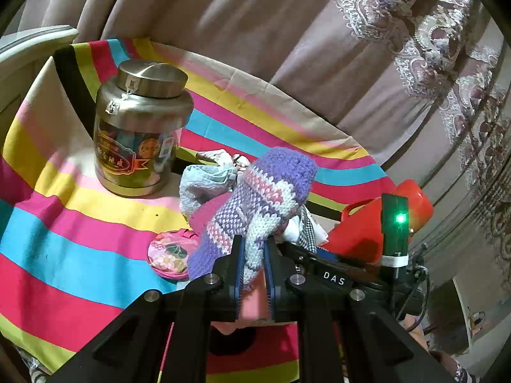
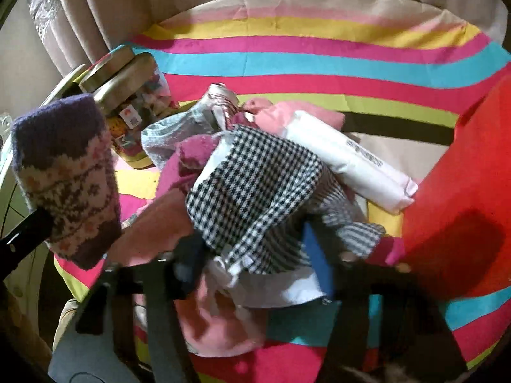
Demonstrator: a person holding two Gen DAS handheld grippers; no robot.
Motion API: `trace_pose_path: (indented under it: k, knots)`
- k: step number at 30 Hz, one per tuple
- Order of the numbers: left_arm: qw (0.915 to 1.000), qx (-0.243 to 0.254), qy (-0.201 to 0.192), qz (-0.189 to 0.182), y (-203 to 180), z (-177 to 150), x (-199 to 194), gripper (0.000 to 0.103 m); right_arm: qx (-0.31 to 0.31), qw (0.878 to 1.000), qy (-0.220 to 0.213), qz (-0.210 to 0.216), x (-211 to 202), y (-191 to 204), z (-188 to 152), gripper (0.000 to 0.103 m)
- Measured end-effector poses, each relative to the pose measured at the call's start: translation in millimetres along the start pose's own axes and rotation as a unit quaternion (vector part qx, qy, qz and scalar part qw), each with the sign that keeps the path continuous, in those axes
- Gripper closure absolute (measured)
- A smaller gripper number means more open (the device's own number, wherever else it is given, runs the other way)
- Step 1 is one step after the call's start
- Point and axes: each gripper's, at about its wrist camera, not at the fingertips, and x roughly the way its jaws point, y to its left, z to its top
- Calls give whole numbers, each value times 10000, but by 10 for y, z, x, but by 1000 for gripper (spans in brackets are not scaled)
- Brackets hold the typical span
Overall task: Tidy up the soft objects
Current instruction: 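Grasp the black-and-white checkered cloth with the right gripper while the left gripper holds the mitten, then carry the mitten and checkered cloth into the white box and release both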
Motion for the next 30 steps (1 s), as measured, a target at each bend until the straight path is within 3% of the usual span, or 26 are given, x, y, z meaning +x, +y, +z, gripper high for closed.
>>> trace_pose_path:
  k: [4,15,18,22,27,30]
  knots:
    - [10000,17,-20,-2,-24,-44,-46,91,9,10000,-60,41,-97,-25,-79,73]
    - [9999,55,29,-85,-91,-233,-152,91,76,9994,-297,132,-557,6,-426,75]
    - [9999,74,45,-118,-122,-264,-160,91,-18,9993,-359,54,-682,34,-548,76]
    - [9997,114,78,-184,-183,-313,-174,98,-49,9989,-466,-91,-846,43,-676,78]
    - [9988,366,313,-11,-270,-425,-82,98,-169,9977,-596,-256,-1031,79,-804,79]
    - [9979,424,466,140,-291,-468,3,90,-245,9971,-647,-329,-1114,114,-862,80]
